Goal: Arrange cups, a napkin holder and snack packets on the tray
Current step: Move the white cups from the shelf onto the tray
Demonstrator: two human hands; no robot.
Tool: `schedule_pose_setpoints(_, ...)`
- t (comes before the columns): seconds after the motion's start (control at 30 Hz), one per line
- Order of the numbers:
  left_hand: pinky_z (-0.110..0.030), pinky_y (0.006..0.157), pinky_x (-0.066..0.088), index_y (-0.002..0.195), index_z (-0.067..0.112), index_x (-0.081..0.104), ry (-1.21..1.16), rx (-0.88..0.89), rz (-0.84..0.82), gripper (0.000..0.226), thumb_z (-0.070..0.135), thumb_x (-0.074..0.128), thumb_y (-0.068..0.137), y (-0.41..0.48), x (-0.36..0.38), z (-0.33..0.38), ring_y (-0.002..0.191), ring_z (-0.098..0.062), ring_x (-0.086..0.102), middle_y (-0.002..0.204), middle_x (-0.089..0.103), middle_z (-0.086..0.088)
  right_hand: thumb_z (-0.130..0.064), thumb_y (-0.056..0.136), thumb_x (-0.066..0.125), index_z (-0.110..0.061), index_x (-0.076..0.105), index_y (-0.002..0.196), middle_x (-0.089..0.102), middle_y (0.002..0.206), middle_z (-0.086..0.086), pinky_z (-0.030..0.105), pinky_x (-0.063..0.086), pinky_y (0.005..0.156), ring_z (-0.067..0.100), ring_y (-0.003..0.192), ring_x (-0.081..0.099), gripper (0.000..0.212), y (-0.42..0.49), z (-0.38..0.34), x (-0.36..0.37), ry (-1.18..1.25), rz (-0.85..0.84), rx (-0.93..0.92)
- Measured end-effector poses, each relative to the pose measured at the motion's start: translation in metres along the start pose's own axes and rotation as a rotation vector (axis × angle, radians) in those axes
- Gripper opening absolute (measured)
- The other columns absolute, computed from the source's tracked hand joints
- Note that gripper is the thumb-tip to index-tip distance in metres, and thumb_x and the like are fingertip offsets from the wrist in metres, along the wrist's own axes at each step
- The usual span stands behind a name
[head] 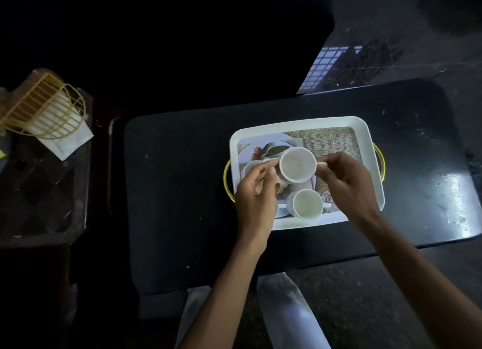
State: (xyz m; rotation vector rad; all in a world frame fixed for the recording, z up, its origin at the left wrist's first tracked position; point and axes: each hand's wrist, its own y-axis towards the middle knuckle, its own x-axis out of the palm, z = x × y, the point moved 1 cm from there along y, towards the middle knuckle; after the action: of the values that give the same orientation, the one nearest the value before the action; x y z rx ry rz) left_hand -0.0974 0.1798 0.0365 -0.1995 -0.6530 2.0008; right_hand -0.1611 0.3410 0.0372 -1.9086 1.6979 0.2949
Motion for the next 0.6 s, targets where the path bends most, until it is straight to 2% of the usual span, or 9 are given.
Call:
schedule_pose_setpoints(0.1,-0.042,0.098,0.058,0.105,0.016,0.073,-0.006,-0.022,0.029,0.018,0.013,0.055,0.102,0.01,0.014,-0.003,0.11,-0.014,0.071,0.107,0.076,0.004,-0.01,0.091,0.068,-0.01,0.069,0.095,0.075,0.09,-0.002,0.035,0.055,0.082,0.014,0.084,0.07,0.004,0.016,0.021,-0.011,0.039,-0.009,0.039)
schedule_pose_setpoints(0.17,-0.036,0.096,0.058,0.106,0.017,0.072,-0.046,-0.037,0.059,0.017,0.014,0.056,0.102,0.015,0.016,-0.004,0.109,-0.012,0.072,0.108,0.076,0.003,-0.012,0.091,0.068,-0.012,0.069,0.094,0.074,0.09,-0.002,0.039,0.056,0.083,0.017,0.086,0.07,0.004,0.025,0.033,-0.012,0.047,-0.016,0.048)
schedule_pose_setpoints(0.23,-0.029,0.092,0.059,0.109,0.014,0.071,-0.094,-0.045,0.086,0.017,0.015,0.056,0.102,0.018,0.012,-0.004,0.108,-0.013,0.073,0.111,0.076,-0.002,-0.014,0.091,0.068,-0.012,0.069,0.094,0.074,0.088,-0.005,0.039,0.057,0.082,0.014,0.084,0.069,0.003,0.029,0.042,-0.011,0.029,-0.029,0.048)
schedule_pose_setpoints(0.3,-0.03,0.093,0.059,0.114,0.007,0.07,-0.107,-0.046,0.122,0.021,0.017,0.055,0.102,0.019,0.009,-0.005,0.109,-0.016,0.073,0.115,0.075,-0.008,-0.014,0.092,0.068,-0.01,0.068,0.095,0.074,0.089,-0.003,0.041,0.057,0.082,0.017,0.085,0.07,0.005,0.033,0.051,-0.009,0.033,-0.051,0.066)
schedule_pose_setpoints(0.43,-0.031,0.095,0.058,0.123,0.001,0.066,-0.13,-0.034,0.166,0.029,0.018,0.054,0.103,0.018,0.004,-0.006,0.107,-0.016,0.074,0.116,0.075,-0.01,-0.014,0.091,0.069,-0.01,0.069,0.095,0.074,0.09,-0.002,0.034,0.056,0.079,0.017,0.087,0.07,0.006,0.038,0.064,-0.004,0.018,-0.068,0.098)
schedule_pose_setpoints(0.6,-0.029,0.094,0.059,0.122,0.0,0.066,-0.159,-0.015,0.171,0.028,0.017,0.053,0.103,0.014,0.005,-0.007,0.106,-0.016,0.074,0.116,0.075,-0.01,-0.009,0.091,0.068,-0.007,0.069,0.096,0.074,0.092,-0.001,0.032,0.055,0.081,0.011,0.085,0.069,0.005,0.041,0.073,0.0,0.045,-0.098,0.111)
